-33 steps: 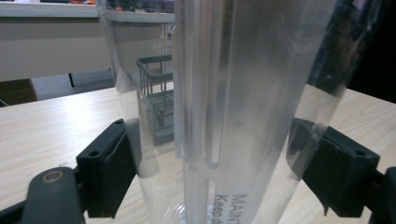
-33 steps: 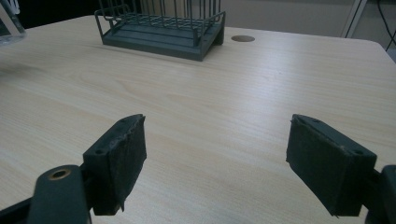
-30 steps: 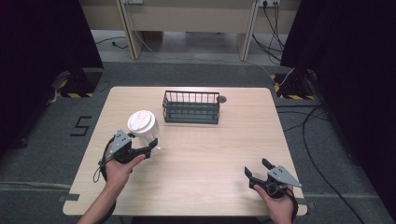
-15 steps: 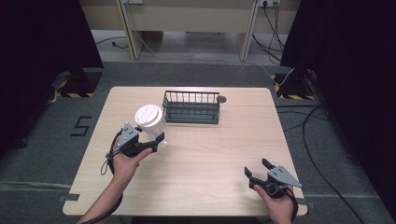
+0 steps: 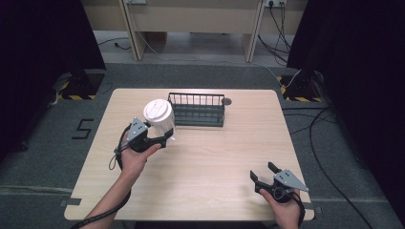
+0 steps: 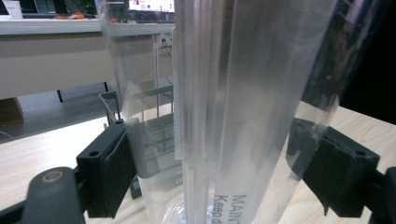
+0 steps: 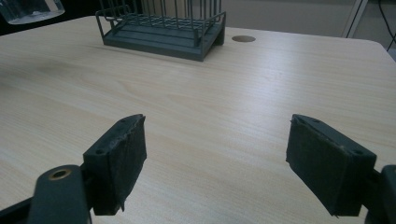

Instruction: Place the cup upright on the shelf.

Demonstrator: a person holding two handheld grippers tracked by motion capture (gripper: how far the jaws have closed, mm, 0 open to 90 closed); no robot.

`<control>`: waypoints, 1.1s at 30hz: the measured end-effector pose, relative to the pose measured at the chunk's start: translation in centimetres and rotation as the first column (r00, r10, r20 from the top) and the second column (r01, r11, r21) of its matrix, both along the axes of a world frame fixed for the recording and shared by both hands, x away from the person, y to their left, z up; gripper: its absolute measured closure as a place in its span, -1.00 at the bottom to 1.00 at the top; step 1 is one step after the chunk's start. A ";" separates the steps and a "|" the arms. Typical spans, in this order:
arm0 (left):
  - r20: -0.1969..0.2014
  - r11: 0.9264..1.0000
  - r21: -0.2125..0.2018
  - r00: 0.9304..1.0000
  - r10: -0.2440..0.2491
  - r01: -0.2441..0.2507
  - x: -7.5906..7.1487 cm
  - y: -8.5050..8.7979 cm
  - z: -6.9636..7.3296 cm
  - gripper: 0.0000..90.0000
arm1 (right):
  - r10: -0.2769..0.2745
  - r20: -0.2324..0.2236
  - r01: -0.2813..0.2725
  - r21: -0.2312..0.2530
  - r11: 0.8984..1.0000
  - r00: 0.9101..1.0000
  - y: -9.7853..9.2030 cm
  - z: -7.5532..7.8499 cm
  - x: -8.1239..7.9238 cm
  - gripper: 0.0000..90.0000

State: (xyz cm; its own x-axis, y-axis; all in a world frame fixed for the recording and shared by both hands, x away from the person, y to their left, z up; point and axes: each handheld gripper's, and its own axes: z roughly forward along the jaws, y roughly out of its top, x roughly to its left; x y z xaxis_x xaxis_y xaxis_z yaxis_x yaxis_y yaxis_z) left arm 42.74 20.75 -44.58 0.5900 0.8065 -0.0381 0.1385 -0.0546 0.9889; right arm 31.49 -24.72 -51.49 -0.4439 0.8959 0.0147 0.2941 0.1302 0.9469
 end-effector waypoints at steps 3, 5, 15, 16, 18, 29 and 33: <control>0.006 1.000 0.006 1.000 0.002 -0.002 0.5 -0.4 0.3 -0.61 | 0.001 0.001 -0.001 0.001 1.000 1.000 0.0 0.0 0.0 -0.54; 0.007 1.000 0.008 1.000 -0.001 0.001 0.7 -0.7 0.5 -0.61 | 0.001 0.000 -0.001 0.002 1.000 1.000 0.0 0.0 0.0 -0.54; 0.010 1.000 0.006 1.000 -0.018 0.018 1.6 -2.0 1.1 -0.61 | 0.004 -0.002 -0.004 0.004 1.000 1.000 0.0 0.0 0.0 -0.53; 0.006 1.000 0.006 1.000 -0.025 0.025 1.7 -2.1 1.1 -0.61 | 0.004 -0.001 -0.004 0.002 1.000 1.000 0.0 0.0 0.0 -0.53; 0.008 1.000 0.008 1.000 -0.030 0.030 1.9 -2.4 1.2 -0.61 | 0.004 -0.001 -0.004 0.002 1.000 1.000 0.0 0.0 0.0 -0.53; 0.012 0.999 0.001 0.999 -0.035 0.035 2.9 -3.2 1.9 -0.61 | 0.005 0.000 -0.005 0.006 1.000 1.000 -0.1 0.0 0.0 -0.53; 0.013 0.999 0.003 0.999 -0.035 0.035 3.3 -3.4 2.0 -0.61 | 0.005 -0.001 -0.005 0.006 1.000 1.000 -0.1 0.0 0.0 -0.53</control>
State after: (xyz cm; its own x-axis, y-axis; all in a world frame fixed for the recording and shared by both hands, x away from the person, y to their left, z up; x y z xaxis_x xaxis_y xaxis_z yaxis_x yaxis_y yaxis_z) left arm 46.01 17.34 -42.54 0.6186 0.7852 -0.0281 0.1240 -0.0623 0.9903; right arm 31.53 -24.81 -51.49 -0.4487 0.8934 0.0207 0.2941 0.1258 0.9475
